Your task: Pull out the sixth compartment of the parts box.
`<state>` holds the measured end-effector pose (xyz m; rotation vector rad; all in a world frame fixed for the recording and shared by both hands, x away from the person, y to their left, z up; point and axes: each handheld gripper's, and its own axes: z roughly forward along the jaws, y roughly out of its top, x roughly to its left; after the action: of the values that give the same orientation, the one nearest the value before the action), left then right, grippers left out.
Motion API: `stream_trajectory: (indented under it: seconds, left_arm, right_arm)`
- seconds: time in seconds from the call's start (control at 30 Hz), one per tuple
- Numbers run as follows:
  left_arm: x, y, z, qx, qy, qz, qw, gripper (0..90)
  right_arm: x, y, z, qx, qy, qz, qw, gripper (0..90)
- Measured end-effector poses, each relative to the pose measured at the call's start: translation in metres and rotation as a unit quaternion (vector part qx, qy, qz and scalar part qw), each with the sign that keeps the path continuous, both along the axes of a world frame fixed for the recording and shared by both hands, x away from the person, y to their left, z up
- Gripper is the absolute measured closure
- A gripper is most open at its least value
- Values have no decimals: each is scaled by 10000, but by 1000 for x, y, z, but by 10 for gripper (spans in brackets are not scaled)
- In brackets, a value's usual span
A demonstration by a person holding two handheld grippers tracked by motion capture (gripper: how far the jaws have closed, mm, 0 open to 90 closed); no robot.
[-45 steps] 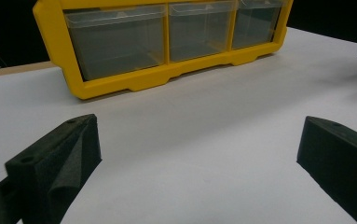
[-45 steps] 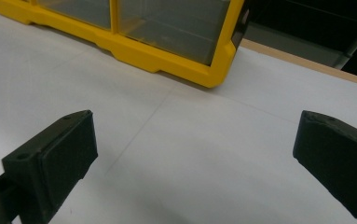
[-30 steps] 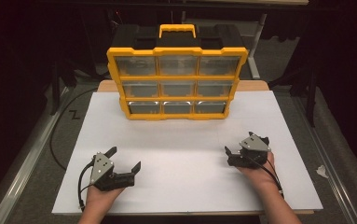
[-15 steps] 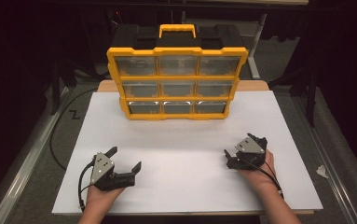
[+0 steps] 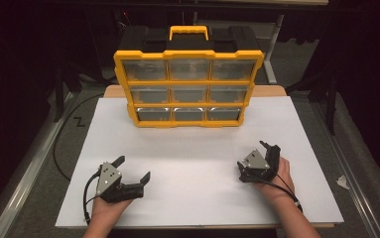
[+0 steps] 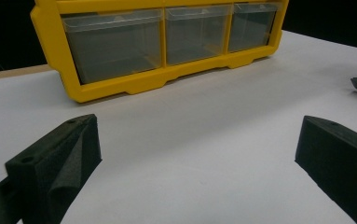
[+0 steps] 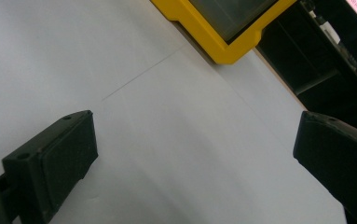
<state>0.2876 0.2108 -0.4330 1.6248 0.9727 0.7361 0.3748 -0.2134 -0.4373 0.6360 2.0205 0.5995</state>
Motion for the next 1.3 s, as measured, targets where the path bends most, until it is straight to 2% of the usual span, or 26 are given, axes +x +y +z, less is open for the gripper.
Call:
stream_trajectory:
  seconds: [0.07,0.1,0.17,0.23,0.4,0.57,0.67,0.77,0.8,0.87,0.9,1.0,1.07,1.1,1.13,1.2,1.23,1.3]
  left_arm:
    - [0,0,0,-1,1,1,10000,8]
    - [0,0,0,-2,0,2,10000,8]
    - [0,0,0,1,1,1,10000,8]
    - [0,0,0,0,1,-1,10000,8]
    - [0,0,0,35,-9,-6,10000,8]
    - [0,-1,0,45,-12,-8,10000,8]
    - [0,0,0,46,-12,0,10000,8]
    - [0,-1,0,61,-10,-4,10000,8]
    - [0,-1,0,63,-11,-7,10000,8]
    - [0,-1,0,65,-10,-7,10000,8]
    - [0,-1,0,66,-11,-8,10000,8]
    - [0,-1,0,51,-12,1,10000,8]
    - [0,-1,0,52,-18,0,10000,8]
    - [0,-1,0,54,-17,-1,10000,8]
    - [0,-1,0,54,-16,-2,10000,8]
    - [0,-1,0,49,-16,1,10000,8]
    - [0,-1,0,49,-15,1,10000,8]
    - [0,-1,0,49,-15,-2,10000,8]
  right_arm:
    - [-1,1,2,-240,-105,67,9996,10]
    - [-1,2,1,-209,-107,44,9997,10]
    - [-3,4,1,-449,-190,87,9988,10]
    - [-3,5,1,-489,-213,92,9985,10]
    - [-5,8,1,-891,-307,159,9954,10]
    - [-7,9,3,-1093,-393,225,9930,10]
    - [-8,10,5,-1314,-519,285,9896,10]
    - [-10,11,5,-1412,-596,287,9878,10]
    - [-11,12,5,-1512,-630,307,9860,10]
    - [-11,13,6,-1547,-645,315,9853,10]
    - [-12,14,6,-1653,-694,345,9832,10]
    - [-13,15,6,-1730,-719,359,9816,10]
    - [-14,16,6,-1825,-773,379,9794,10]
    - [-14,17,6,-1955,-838,430,9762,10]
    - [-15,18,5,-1922,-812,393,9772,10]
    - [-15,18,5,-1944,-837,385,9766,10]
    - [-15,18,6,-2036,-858,453,9742,10]
    - [-16,20,6,-2078,-879,449,9732,10]
